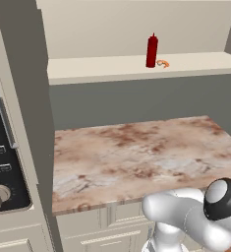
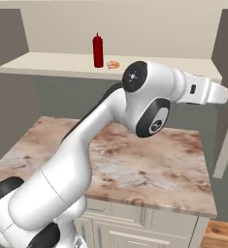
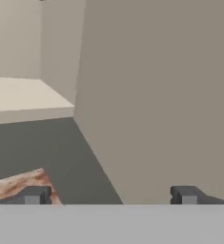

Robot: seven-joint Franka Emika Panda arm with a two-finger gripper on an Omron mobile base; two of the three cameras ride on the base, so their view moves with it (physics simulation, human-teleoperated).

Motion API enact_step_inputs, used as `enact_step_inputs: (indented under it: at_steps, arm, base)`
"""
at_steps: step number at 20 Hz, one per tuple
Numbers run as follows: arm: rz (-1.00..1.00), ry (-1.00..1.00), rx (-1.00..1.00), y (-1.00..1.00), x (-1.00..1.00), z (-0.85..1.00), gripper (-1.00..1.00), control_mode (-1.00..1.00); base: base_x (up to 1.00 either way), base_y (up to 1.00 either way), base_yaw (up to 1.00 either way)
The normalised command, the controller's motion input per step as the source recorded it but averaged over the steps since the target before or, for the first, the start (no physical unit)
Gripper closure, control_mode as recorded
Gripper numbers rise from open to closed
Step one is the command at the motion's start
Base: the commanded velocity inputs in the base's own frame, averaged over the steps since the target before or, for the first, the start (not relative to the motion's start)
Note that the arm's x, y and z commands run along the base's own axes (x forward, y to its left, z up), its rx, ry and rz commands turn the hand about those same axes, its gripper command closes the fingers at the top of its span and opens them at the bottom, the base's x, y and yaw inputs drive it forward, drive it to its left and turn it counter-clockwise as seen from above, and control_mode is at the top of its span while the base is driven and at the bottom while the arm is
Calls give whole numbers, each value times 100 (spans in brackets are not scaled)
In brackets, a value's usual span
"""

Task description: The dining table condiment station is running low on ketchup. Refill the condiment station by opening the cabinet and taking the ketchup from the cabinet and placing it on the dining table.

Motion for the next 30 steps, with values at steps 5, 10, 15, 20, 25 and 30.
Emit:
enact_step_inputs:
  at_steps: [5, 10, 15, 20, 25, 30]
  arm:
    - [0, 0, 1, -26, -6, -9, -100, -100]
    - [0, -5, -2, 93, -43, -15, -100, -100]
    - [2, -3, 0, 100, -4, -34, -100, -100]
    - [9, -10, 1, 100, 1, -31, -100, -100]
    - [16, -15, 0, 100, 0, 3, -100, -100]
    - [17, -10, 0, 100, 0, 18, -100, -100]
  base:
    - [0, 0, 0]
    - [0, 0, 0]
    - [0, 0, 0]
    - [0, 0, 0]
    - [0, 0, 0]
    - [0, 0, 0]
